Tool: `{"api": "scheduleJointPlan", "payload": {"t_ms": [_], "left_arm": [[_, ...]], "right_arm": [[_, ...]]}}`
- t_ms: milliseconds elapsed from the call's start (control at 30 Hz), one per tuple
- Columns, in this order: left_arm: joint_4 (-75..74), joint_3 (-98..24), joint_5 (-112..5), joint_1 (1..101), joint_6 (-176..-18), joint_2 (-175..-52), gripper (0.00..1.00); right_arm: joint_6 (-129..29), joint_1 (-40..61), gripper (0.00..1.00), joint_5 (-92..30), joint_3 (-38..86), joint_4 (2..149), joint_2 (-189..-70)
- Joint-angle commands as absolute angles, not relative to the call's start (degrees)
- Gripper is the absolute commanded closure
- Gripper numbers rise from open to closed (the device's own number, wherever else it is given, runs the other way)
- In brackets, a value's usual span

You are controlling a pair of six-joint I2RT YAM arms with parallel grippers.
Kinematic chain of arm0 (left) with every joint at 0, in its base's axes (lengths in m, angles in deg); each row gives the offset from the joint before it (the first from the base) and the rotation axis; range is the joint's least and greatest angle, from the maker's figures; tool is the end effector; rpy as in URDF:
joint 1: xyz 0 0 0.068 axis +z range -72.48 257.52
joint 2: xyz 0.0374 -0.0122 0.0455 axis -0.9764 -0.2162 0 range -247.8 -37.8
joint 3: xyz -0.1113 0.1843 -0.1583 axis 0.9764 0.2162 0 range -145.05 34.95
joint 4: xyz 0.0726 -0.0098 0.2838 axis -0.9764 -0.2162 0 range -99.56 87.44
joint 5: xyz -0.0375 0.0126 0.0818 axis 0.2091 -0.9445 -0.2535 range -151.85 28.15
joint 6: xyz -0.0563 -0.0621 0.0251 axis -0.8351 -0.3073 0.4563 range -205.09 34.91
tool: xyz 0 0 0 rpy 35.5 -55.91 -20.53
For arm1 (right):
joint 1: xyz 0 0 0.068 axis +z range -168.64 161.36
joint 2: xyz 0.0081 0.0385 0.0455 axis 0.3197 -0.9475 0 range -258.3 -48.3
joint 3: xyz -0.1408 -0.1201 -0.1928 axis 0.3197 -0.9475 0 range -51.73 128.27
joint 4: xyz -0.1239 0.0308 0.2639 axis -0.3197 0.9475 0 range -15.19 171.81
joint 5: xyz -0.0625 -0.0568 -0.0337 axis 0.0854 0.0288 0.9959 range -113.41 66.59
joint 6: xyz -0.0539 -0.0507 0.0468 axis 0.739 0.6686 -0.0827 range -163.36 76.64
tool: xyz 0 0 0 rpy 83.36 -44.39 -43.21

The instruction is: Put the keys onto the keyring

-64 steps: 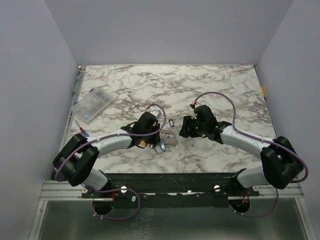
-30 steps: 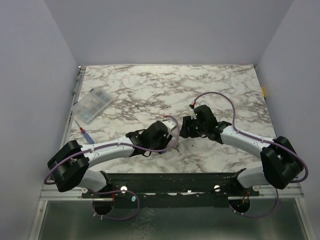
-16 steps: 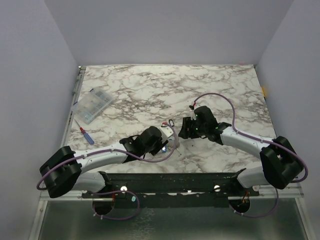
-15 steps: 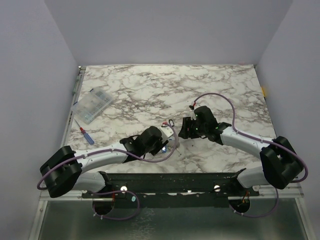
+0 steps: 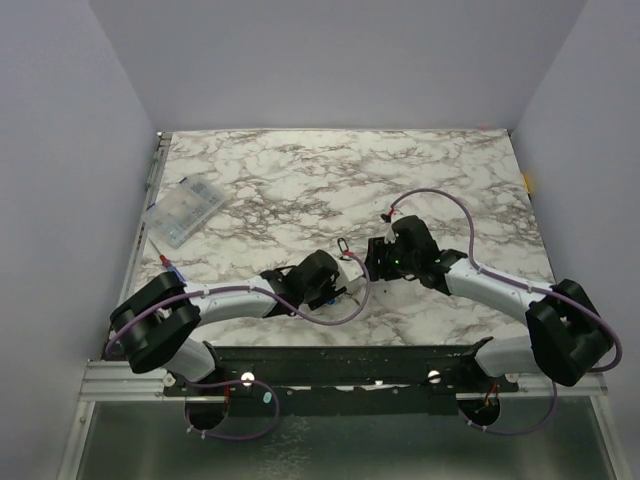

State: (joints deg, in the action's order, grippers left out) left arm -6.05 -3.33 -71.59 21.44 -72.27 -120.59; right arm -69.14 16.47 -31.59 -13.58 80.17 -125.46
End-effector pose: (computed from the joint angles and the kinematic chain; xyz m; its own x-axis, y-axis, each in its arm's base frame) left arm 0.1943 -0.2656 0.1054 -0.2369 0.7441 -0.6246 0.8279 0.4910 0.2710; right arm 0.2591 0.1958 0.1310 -0.7990 -0.0355 -0.6003 -0.3388 0.8514 0.4005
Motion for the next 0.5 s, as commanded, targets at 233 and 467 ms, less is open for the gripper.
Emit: {"api": "scheduleJointPlan", "payload": {"t_ms": [233, 467], "left_arm": [[-4.5, -7.0, -71.93, 21.39, -65.45, -125.36, 0.68], [-4.32, -7.79, -73.35, 21.42, -63.11, -124.81, 0.88]], "right_arm": [[-67.73, 16.07, 0.44, -30.57, -14.49, 78.78, -123.09], [-67.73, 16.03, 0.43, -30.65, -14.68, 78.76, -122.68]]}}
